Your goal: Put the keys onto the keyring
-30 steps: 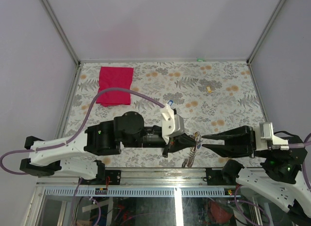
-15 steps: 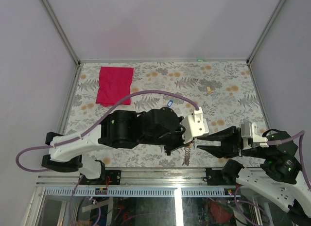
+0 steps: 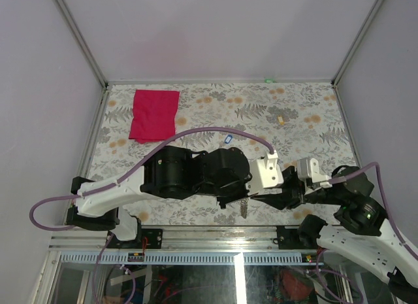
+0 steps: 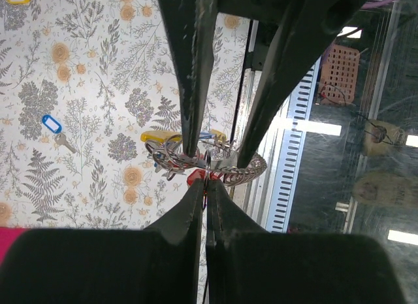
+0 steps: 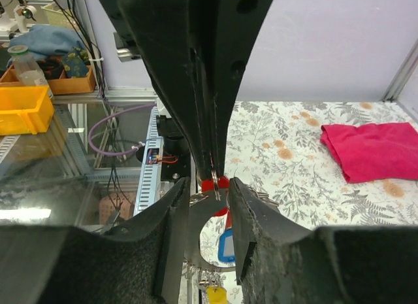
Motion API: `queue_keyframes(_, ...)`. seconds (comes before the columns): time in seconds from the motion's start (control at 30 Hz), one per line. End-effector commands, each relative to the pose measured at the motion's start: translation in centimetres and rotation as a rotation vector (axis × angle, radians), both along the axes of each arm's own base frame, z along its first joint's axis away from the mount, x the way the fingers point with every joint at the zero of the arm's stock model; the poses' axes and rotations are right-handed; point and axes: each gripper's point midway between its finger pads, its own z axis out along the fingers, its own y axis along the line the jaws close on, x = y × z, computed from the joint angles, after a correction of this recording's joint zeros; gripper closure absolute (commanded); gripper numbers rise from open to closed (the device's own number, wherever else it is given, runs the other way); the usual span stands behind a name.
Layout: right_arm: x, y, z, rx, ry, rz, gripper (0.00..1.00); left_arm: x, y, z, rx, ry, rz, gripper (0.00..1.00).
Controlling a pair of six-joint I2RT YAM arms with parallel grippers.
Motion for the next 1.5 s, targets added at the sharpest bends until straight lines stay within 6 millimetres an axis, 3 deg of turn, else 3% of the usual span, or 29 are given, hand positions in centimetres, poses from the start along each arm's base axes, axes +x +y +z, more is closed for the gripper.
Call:
queue_keyframes(0.0,-0.1,0.8,1.1,0.041,-0.039,0.042,0.63,0.1,-0.1,1.2,-0.032,-0.028,-0.011,1.00)
queue_keyframes(0.27,0.1,1.4,0.5,0.024,-0.027,0.055,0.68,-0.1,-0.2,1.2,-0.031,-0.029,-0.015,1.00)
queue_keyframes(0.57,0.4,1.6,0.1,0.011,-0.016,0.051,0.99,-0.2,-0.1,1.7,-0.053,-0.029,-0.019,1.00)
queue_keyframes(0.67,0.4,1.3,0.6,0.021,-0.026,0.038,1.00,-0.4,0.0,2.3,-0.087,-0.026,-0.022,0.99)
queue_keyframes(0.83,-0.1,0.4,2.5,0.073,-0.059,0.022,1.00,-1.0,0.3,3.9,-0.201,-0.017,-0.042,0.83)
queue_keyframes(1.0,-0.9,-0.2,4.0,0.113,-0.075,0.040,1.00,-1.8,0.6,5.5,-0.341,-0.006,-0.073,0.76)
queue_keyframes(1.47,-1.7,-1.9,7.6,0.302,-0.089,0.009,1.00,-1.7,1.4,9.4,-0.768,-0.015,-0.021,0.72)
